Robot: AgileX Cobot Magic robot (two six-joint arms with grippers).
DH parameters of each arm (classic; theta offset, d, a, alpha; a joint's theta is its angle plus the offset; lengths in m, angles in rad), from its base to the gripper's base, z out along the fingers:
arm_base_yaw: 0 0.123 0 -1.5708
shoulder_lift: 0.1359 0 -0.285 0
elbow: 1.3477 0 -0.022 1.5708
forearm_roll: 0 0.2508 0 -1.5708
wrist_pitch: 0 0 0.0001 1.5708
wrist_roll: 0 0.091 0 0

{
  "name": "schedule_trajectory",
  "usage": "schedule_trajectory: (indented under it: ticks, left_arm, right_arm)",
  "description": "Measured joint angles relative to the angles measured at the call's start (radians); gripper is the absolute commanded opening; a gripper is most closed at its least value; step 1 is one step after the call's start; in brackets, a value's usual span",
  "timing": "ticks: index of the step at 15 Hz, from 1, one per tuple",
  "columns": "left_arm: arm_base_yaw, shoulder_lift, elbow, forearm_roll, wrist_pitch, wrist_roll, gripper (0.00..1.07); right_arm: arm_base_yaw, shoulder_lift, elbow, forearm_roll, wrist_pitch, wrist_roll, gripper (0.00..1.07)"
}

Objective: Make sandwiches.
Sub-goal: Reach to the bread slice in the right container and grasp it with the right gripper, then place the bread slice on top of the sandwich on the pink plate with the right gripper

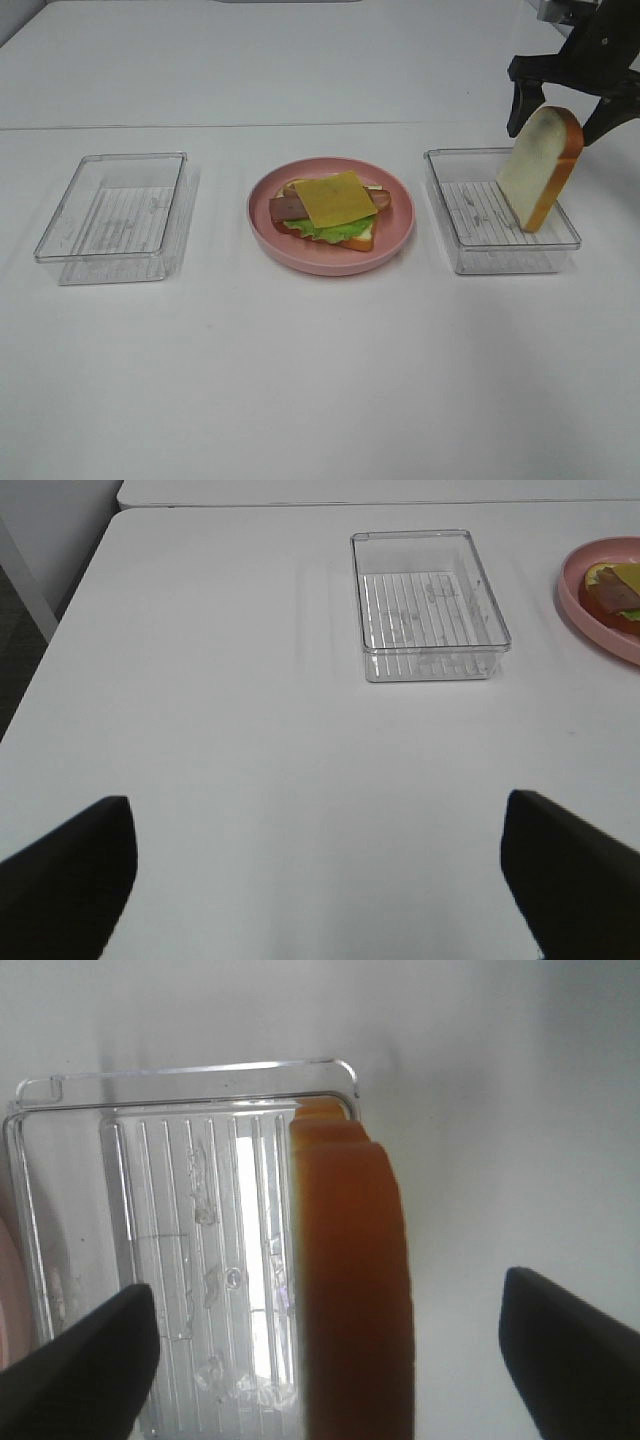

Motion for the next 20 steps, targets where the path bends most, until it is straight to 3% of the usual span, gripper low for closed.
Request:
schedule_trajectory:
  ticks: [6,8,10,11,12,16,20]
  left_arm:
    - [0.0,0.0,0.0,0.0,0.0,0.0,0.91]
    - [0.0,0.0,0.0,0.0,0.0,0.0,0.91]
    - [0.0,0.0,0.0,0.0,0.0,0.0,0.91]
    - [0.0,0.0,0.0,0.0,0.0,0.0,0.91]
    - [0.0,0.0,0.0,0.0,0.0,0.0,0.91]
    - [0.0,0.0,0.0,0.0,0.0,0.0,0.91]
    - [0.0,0.0,0.0,0.0,0.0,0.0,0.91]
  right_arm:
    - [0.0,0.044,0.0,0.013,-0.004,-0.002,0.82]
    - [0.0,0.048,0.0,0.014,-0.006,-0.008,0.76]
    - [0.0,0.048,0.0,0.015,-0.007,-0.009,0.57]
    - [0.0,0.048,0.0,0.015,-0.007,-0.009,0.22]
    - [0.0,0.048,0.0,0.015,-0.007,-0.009,0.0]
    - [0.0,0.047,0.0,0.049,0.006,-0.01,0.0]
    - [0.002,-0.075,0.001,0.078,0.022,-0.011,0.0]
